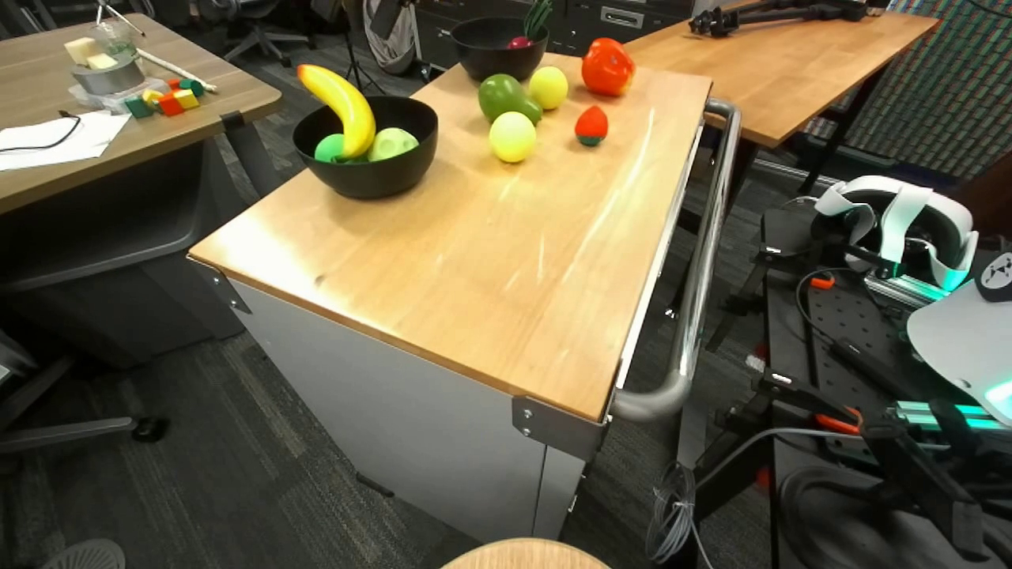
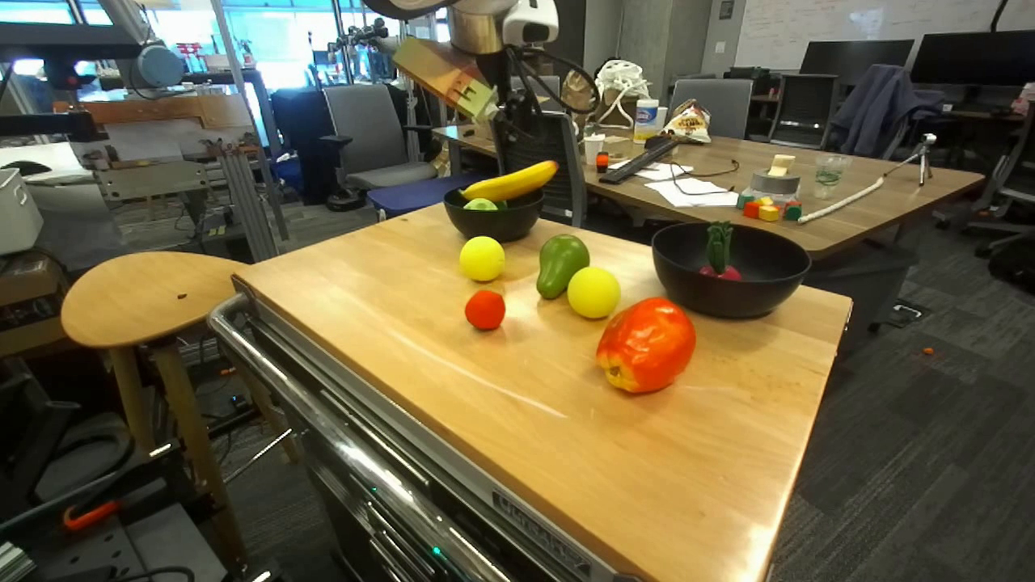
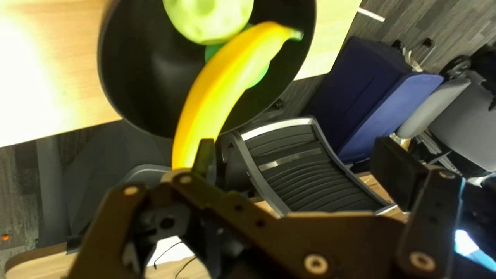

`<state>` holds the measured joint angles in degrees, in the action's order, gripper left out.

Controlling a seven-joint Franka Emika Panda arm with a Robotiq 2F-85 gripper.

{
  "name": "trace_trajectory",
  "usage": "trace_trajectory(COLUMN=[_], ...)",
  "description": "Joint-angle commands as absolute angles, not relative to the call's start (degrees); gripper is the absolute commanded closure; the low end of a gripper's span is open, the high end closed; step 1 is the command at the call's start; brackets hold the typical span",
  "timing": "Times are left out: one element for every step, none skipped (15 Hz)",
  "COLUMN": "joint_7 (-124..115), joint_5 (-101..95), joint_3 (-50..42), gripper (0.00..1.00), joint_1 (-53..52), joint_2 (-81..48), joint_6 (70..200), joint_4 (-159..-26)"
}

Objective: Put the fruits inside the two black bowls

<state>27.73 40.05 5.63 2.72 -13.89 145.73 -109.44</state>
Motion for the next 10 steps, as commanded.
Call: trace_trajectory(joint_7=[22.1,21.01,19.67,18.91,19.61,20.65,25.92,22.58,23.35,23.35], joint_5=[36.69,36.05,34.47,32.79,31.26,29.98,29.37,30.89,30.7,30.71], joint_3=[3.4,2.3,0.75,-0.6,-2.0,-2.96,-3.42,-2.78,-3.33,-3.42], gripper=[0.0,0.0,0.0,0.0,0.0,0.0,0.0,0.0,0.0,0.0], joint_1=[4.32,4.66,5.17,5.64,6.44,6.94,7.43,6.95,7.51,7.71], joint_2=[-6.26,-5.56,-4.8,-4.12,-3.48,-2.58,-1.77,-5.86,-5.66,-5.79], joint_6=[135.99,134.4,133.85,134.22,135.22,137.09,140.85,136.93,137.37,137.17], joint_4=[-117.13,-118.75,-121.12,-123.08,-124.7,-126.19,-127.19,-123.44,-123.96,-123.97])
